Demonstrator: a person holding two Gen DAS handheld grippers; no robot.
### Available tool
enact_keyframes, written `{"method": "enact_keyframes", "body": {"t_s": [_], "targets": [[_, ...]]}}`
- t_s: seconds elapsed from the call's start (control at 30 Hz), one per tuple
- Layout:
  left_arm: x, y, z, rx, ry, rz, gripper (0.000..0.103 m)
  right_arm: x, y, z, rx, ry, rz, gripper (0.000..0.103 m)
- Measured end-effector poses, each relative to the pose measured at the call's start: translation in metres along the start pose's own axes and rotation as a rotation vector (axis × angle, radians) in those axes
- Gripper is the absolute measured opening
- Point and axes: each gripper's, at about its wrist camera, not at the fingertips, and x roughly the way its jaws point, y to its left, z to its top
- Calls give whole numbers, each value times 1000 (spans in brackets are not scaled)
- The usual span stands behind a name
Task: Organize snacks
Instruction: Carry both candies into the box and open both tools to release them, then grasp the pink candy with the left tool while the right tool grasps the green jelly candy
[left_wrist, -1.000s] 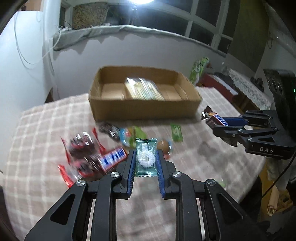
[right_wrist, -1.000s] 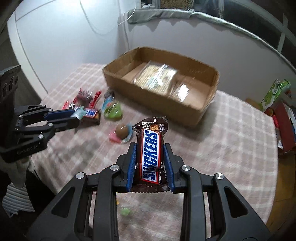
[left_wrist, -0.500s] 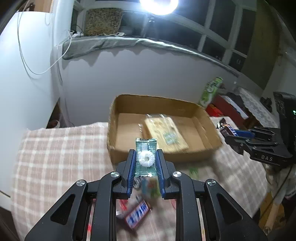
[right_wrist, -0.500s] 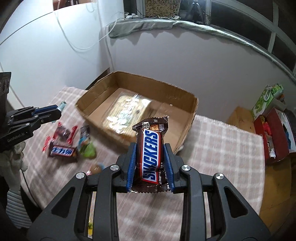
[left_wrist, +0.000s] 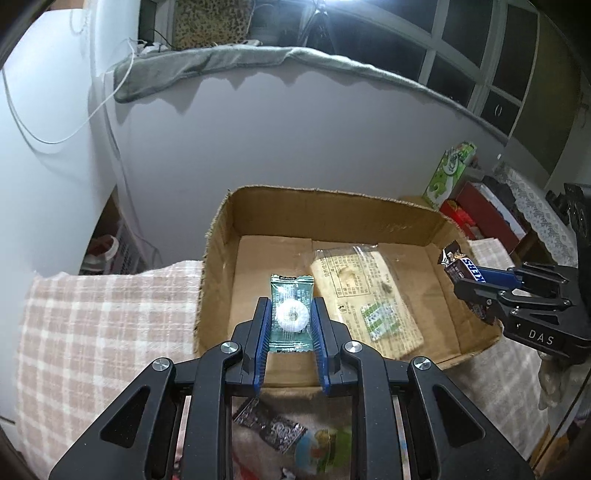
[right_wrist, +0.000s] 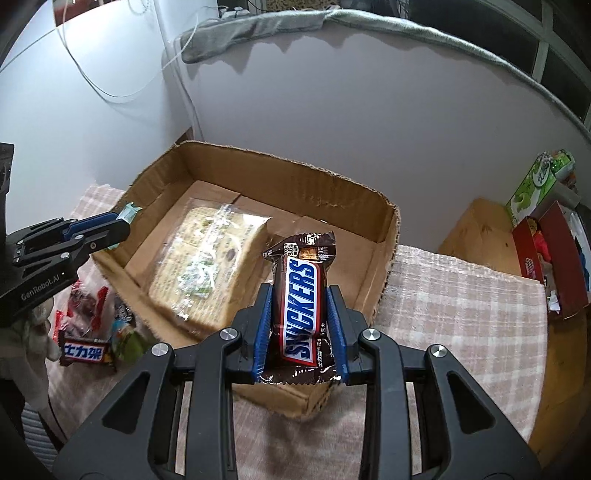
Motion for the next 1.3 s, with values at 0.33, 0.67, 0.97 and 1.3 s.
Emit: {"method": "enact_keyframes", "body": {"t_s": [0.33, 0.67, 0.97, 1.3], "targets": [[13, 1, 4, -22, 40, -4, 30, 10, -2, 2, 14, 5, 6, 44], [-18, 1, 3, -19, -11, -21, 43, -23, 5, -5, 7, -44, 21, 50], [-74, 1, -21, 11, -72, -64, 43, -76, 24, -43, -40, -83, 62, 50], [-114, -4, -81, 60, -57, -131, 43, -107, 58, -112, -148, -45, 120, 50]]}}
